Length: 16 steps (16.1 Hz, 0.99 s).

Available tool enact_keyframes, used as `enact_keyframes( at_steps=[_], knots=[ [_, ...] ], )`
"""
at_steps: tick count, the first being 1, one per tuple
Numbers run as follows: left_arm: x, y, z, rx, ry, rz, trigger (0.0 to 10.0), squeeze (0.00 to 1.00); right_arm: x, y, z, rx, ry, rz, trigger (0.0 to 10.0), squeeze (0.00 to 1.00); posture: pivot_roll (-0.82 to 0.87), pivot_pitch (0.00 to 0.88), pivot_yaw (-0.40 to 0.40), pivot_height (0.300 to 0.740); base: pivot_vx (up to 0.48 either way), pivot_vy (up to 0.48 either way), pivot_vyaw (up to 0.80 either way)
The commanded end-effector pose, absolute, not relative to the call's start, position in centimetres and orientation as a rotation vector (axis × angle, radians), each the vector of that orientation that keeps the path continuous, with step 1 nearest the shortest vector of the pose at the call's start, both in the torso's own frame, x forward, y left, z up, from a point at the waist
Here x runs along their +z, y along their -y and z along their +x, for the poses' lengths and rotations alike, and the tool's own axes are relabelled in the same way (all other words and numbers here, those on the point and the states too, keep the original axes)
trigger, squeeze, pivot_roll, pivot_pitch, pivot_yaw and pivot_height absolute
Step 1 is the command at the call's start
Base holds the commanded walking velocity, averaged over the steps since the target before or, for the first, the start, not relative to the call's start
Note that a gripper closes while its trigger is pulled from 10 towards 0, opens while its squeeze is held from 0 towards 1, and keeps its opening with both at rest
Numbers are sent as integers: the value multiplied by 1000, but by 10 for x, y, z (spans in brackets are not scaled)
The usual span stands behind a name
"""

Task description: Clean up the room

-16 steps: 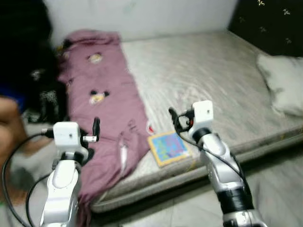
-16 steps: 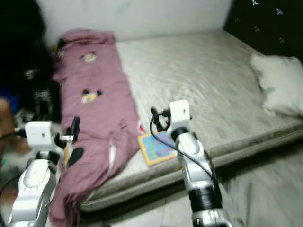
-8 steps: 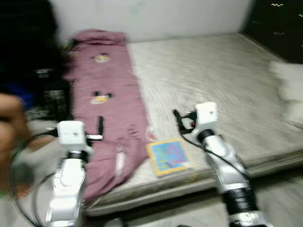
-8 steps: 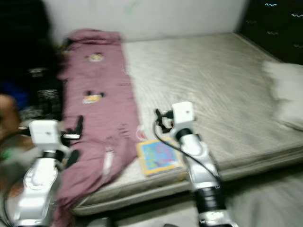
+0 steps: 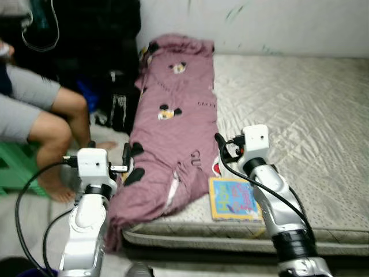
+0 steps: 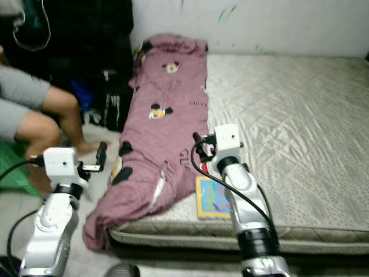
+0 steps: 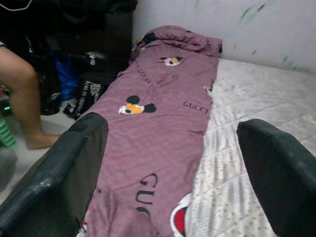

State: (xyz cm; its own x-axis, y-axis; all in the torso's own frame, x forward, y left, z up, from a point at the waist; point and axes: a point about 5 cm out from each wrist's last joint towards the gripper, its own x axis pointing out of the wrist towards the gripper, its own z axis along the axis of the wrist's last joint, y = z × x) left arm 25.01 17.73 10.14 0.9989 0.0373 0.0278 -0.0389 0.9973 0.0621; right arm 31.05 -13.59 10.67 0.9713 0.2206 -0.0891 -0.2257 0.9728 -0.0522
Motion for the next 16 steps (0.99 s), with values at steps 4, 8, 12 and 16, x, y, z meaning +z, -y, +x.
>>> enact_keyframes(
  at_steps=[4,8,12,16],
  knots=[
    [104,-177,252,27,28,70,10000,0,110,139,312,205,-69,-55,10000,0,-89,0,-17,740,0,0,0],
    [104,-177,252,23,28,69,10000,0,111,139,312,206,-68,-58,10000,0,-89,0,-16,740,0,-288,0],
    [104,-176,252,20,29,65,10000,0,111,139,312,209,-64,-68,10000,0,-90,0,-17,740,0,-367,0],
    [104,-176,252,19,28,62,10000,0,111,139,312,212,-64,-72,10000,0,-92,0,-17,740,0,-392,339]
  ],
)
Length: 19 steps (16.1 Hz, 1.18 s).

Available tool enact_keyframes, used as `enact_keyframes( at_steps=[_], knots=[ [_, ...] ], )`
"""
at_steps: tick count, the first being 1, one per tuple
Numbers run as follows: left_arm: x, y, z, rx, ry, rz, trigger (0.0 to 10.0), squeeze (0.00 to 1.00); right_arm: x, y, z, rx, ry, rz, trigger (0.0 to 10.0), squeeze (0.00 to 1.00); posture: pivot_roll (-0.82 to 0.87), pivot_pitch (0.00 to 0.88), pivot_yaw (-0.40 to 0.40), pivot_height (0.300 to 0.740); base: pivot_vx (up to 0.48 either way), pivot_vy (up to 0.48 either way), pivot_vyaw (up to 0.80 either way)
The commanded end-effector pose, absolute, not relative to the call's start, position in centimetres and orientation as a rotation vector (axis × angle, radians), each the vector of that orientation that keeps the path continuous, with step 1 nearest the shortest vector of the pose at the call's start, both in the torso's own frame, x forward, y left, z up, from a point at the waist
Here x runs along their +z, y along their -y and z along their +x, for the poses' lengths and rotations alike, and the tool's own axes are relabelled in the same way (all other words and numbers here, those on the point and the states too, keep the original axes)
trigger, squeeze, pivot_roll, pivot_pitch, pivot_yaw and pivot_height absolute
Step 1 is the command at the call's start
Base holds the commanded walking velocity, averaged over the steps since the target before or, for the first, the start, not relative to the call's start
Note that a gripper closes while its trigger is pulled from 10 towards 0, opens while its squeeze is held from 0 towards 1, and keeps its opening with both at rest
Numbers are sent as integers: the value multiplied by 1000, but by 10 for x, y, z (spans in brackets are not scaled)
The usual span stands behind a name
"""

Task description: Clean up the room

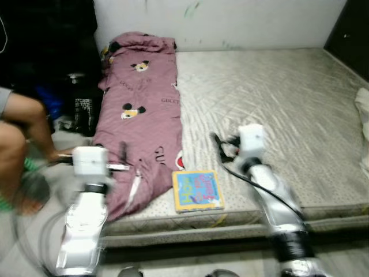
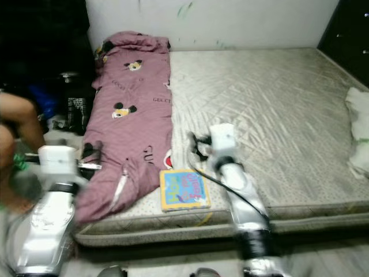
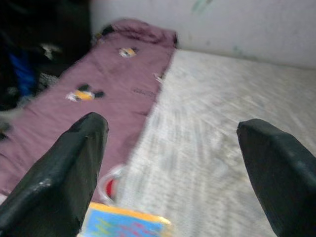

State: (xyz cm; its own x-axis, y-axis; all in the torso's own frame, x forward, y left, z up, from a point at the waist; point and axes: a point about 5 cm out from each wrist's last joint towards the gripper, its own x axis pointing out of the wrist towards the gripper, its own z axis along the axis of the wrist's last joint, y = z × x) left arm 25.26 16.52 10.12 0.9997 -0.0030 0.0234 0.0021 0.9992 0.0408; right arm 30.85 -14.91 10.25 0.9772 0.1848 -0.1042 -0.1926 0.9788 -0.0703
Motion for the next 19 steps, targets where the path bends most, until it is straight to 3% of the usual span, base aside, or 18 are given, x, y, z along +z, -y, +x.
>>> enact_keyframes(
  at_steps=[1,4,11,19],
  knots=[
    [104,-176,252,19,28,62,10000,0,111,139,312,212,-64,-72,10000,0,-92,0,-18,740,0,-390,800],
    [104,-175,252,19,31,65,10000,0,111,139,312,213,-67,-69,10000,0,-91,0,-20,740,0,-379,312],
    [106,-173,252,-7,54,40,10000,0,109,139,312,219,-73,-72,10000,0,-88,0,-22,740,0,0,0],
    [107,-170,251,-30,63,35,10000,0,109,139,312,218,-72,-71,10000,0,-89,0,-21,740,378,0,0]
  ],
)
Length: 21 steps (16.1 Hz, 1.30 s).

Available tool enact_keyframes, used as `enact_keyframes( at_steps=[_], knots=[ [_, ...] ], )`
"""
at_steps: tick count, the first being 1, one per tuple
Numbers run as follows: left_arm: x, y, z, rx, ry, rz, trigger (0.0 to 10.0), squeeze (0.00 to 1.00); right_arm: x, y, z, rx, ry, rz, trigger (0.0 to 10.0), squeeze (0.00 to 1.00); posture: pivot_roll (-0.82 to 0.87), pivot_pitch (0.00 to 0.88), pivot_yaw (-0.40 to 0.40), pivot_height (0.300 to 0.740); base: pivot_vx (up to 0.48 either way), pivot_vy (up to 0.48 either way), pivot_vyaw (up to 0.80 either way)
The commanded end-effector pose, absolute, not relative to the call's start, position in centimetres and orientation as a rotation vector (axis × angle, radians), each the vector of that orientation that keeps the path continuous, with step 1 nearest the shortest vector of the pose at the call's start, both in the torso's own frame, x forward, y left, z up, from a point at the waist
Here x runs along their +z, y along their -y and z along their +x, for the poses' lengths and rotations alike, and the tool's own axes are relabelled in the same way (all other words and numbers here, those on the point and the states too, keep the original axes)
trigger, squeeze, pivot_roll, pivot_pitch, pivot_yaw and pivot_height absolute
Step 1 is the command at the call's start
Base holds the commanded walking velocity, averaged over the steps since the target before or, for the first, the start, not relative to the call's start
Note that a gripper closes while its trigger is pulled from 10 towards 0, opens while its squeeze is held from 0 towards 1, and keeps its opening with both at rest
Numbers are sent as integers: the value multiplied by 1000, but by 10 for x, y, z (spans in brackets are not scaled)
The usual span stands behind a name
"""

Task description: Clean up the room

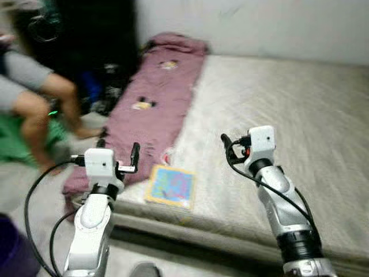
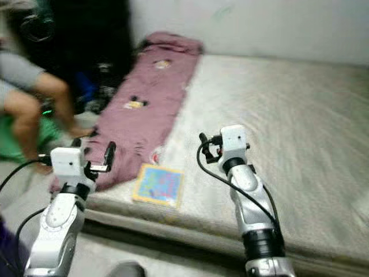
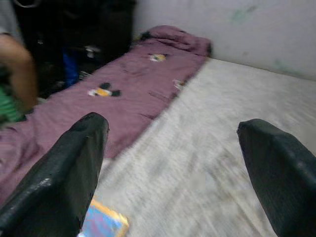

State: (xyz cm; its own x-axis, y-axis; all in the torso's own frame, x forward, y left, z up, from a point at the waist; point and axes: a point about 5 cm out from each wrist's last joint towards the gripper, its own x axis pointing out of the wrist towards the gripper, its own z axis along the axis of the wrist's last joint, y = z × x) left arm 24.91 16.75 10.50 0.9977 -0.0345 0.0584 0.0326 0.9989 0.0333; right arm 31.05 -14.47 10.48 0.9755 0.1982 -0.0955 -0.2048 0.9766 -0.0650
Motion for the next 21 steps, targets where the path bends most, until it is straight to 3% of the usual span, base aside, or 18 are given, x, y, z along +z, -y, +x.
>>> enact_keyframes(
  at_steps=[1,10,18,21],
  knots=[
    [107,-170,251,-29,62,35,10000,0,109,139,312,217,-73,-69,10000,0,-89,0,-21,740,364,0,0],
    [104,-173,253,-12,34,51,10000,0,109,141,313,190,-76,-53,10000,0,-88,0,-19,740,75,0,0],
    [105,-172,254,-21,37,51,10000,0,110,142,314,179,-75,-49,10000,0,-89,0,-17,740,0,-280,-771],
    [105,-172,254,-23,37,49,10000,0,110,142,314,178,-72,-48,10000,0,-83,0,-13,740,0,-355,0]
  ],
)
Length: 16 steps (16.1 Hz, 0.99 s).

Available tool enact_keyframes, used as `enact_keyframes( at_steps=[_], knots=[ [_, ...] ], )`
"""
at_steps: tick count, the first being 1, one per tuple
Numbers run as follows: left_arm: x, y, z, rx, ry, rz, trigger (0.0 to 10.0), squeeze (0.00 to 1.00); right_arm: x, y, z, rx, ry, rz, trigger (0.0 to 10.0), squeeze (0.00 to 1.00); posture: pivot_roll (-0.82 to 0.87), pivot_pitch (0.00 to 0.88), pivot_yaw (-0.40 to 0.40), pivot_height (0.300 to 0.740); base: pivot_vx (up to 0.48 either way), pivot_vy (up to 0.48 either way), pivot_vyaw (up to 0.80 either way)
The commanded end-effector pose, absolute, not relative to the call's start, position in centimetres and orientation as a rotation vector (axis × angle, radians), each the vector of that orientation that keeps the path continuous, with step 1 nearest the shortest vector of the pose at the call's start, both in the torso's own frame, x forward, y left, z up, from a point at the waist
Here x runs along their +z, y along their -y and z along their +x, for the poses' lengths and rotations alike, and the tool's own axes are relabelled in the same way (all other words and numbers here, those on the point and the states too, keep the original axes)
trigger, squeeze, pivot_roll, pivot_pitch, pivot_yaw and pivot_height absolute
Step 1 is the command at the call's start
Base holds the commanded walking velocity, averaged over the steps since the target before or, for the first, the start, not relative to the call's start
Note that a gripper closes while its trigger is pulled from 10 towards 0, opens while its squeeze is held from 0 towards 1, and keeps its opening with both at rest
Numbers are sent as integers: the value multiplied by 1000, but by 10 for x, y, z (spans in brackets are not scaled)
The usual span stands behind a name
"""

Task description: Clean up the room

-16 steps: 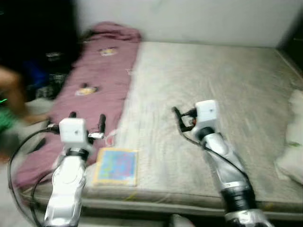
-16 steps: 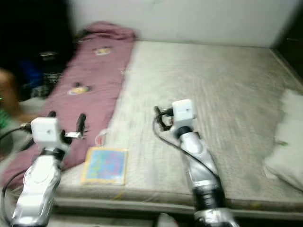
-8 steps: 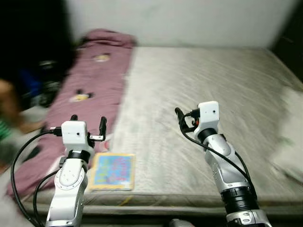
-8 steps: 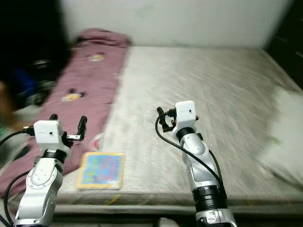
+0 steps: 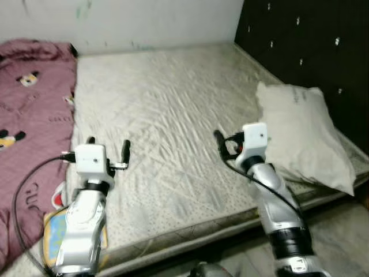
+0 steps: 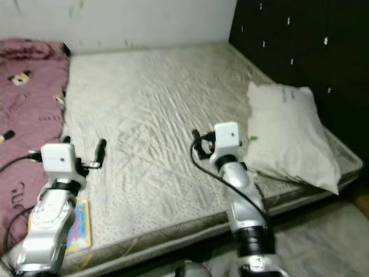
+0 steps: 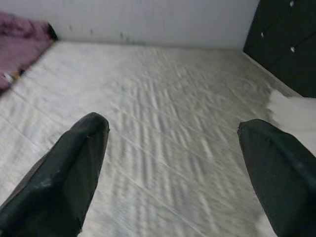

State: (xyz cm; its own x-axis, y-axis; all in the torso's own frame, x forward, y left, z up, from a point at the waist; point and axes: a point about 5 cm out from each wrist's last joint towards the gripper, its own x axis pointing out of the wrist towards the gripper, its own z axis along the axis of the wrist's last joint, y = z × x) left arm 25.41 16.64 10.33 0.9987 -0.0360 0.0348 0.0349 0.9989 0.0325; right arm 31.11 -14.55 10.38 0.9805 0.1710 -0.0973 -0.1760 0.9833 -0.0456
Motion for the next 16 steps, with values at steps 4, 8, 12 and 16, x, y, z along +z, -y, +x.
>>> enact_keyframes(
  at_steps=[4,8,12,16],
  knots=[
    [106,-172,255,-24,39,49,10000,0,110,140,314,187,-69,-55,10000,0,-83,0,-13,740,0,-354,0],
    [105,-171,255,-22,42,47,10000,0,110,141,314,191,-68,-44,10000,0,-85,0,-17,740,0,-209,0],
    [106,-173,255,-3,52,22,10000,0,109,140,314,199,-71,-53,10000,0,-82,0,-21,740,0,0,0],
    [106,-174,256,12,60,25,10000,0,110,139,314,211,-64,-59,10000,0,-84,0,-22,740,0,0,0]
  ],
)
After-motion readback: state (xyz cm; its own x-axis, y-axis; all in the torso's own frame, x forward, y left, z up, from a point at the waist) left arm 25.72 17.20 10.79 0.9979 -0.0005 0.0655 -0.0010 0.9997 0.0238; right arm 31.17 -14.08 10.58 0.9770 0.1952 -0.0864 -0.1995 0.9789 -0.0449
